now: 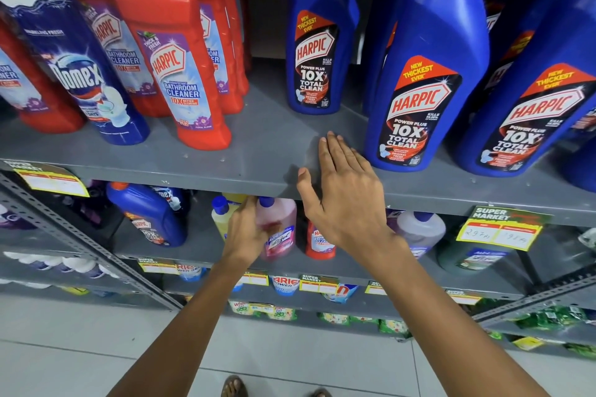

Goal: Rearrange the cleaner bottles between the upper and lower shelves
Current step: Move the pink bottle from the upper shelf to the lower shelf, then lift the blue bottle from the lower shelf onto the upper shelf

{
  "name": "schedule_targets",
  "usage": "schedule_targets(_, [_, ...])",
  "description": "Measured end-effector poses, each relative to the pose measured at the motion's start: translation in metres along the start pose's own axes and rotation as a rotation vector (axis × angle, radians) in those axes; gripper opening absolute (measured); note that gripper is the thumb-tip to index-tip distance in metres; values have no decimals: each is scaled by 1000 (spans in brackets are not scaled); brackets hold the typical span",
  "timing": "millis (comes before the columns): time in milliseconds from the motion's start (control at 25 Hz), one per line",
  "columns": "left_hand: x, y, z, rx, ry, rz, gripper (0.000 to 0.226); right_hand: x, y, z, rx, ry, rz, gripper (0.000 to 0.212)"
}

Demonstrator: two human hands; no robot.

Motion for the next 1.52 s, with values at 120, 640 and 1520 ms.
schedule_targets(120, [1, 4, 1, 1, 35, 11, 69, 0, 0, 0, 11, -2, 3, 74])
schedule_targets(640, [-1, 5, 0, -52, 67, 22, 62, -2, 4, 2, 32, -20, 4, 73])
schedule_targets(1520, [-226, -20, -186, 33, 56, -362, 60, -199, 92, 220, -357, -723, 62, 57])
Point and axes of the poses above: each hand's wrist, its own y-axis away from the middle knuckle, its own z-axis out of the palm, x = y × z, the point moved 4 cm from there along -y, towards the middle knuckle, and after that the axes turned 3 degrees about x, right-handed, at the moved point
